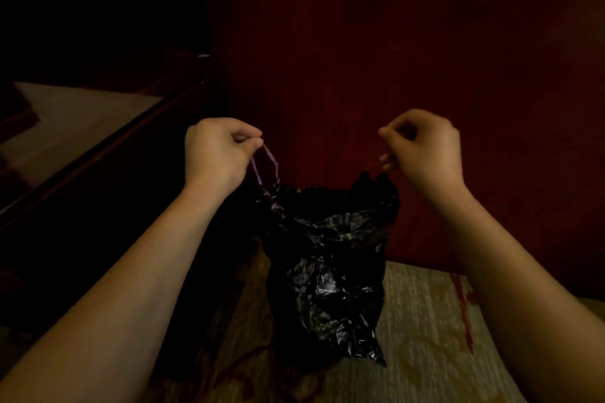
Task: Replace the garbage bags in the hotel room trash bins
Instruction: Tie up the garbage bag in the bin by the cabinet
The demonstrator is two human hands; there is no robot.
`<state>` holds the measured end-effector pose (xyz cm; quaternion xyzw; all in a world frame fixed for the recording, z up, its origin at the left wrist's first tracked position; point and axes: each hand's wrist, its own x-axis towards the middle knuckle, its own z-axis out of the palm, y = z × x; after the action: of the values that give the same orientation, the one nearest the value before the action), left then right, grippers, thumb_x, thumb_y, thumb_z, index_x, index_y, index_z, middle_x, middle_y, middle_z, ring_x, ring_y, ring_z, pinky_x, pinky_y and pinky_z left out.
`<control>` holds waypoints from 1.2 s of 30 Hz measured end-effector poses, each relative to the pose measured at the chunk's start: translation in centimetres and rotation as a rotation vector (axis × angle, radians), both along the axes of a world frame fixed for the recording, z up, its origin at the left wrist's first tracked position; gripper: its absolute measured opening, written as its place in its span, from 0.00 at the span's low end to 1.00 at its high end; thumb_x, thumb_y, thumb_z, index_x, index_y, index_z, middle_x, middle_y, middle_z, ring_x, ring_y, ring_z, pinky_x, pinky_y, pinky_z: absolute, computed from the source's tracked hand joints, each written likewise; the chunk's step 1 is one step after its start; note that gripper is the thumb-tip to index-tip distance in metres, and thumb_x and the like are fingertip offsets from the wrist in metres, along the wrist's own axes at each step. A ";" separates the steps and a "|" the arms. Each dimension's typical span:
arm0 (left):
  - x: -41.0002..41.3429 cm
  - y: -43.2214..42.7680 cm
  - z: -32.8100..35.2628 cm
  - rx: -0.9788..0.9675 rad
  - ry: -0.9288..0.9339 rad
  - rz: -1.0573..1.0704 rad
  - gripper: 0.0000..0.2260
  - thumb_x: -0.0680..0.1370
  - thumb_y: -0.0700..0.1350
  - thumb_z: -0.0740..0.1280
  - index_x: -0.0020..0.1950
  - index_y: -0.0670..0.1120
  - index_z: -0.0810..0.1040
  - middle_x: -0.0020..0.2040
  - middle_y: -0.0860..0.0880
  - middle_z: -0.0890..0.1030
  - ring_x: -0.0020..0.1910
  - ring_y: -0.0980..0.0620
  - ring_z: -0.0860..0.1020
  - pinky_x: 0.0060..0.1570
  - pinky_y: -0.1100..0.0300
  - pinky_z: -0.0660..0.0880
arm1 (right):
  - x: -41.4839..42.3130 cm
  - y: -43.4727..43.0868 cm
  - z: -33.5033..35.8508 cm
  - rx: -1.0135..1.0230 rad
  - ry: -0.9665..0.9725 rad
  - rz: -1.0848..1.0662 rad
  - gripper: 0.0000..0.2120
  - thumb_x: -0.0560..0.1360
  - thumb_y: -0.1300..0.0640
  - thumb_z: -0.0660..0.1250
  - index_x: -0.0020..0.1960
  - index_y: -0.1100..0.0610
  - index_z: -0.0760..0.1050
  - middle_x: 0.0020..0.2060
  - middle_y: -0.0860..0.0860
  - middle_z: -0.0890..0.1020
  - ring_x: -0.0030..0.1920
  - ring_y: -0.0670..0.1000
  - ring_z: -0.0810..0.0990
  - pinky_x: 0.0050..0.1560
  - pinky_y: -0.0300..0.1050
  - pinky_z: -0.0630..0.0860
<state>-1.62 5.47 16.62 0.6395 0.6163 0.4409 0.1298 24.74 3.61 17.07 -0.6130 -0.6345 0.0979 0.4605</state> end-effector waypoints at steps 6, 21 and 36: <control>0.2 -0.3 -0.5 -0.006 -0.027 -0.027 0.03 0.74 0.43 0.75 0.47 0.49 0.86 0.44 0.52 0.84 0.42 0.55 0.82 0.51 0.55 0.81 | -0.2 0.3 0.2 0.008 0.048 0.020 0.05 0.78 0.55 0.70 0.44 0.53 0.79 0.32 0.48 0.84 0.30 0.42 0.83 0.34 0.40 0.82; 4.4 -1.9 -1.3 -0.155 -0.462 -0.332 0.05 0.72 0.38 0.76 0.45 0.48 0.86 0.38 0.50 0.84 0.38 0.57 0.83 0.40 0.65 0.77 | -6.2 0.2 -1.5 -0.328 0.062 0.517 0.04 0.75 0.57 0.74 0.44 0.58 0.83 0.31 0.52 0.84 0.30 0.50 0.84 0.35 0.47 0.83; 3.9 -1.4 -6.3 -0.236 -0.303 -0.396 0.12 0.83 0.47 0.61 0.44 0.55 0.81 0.34 0.50 0.77 0.35 0.54 0.77 0.42 0.58 0.74 | -4.3 0.3 -1.4 -0.361 -0.107 0.415 0.03 0.77 0.60 0.71 0.49 0.58 0.83 0.34 0.53 0.85 0.30 0.48 0.85 0.35 0.39 0.80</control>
<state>2.32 4.04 10.31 0.6548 0.4998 0.4228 0.3776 20.44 3.93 15.72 -0.5463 -0.7423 0.2692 0.2796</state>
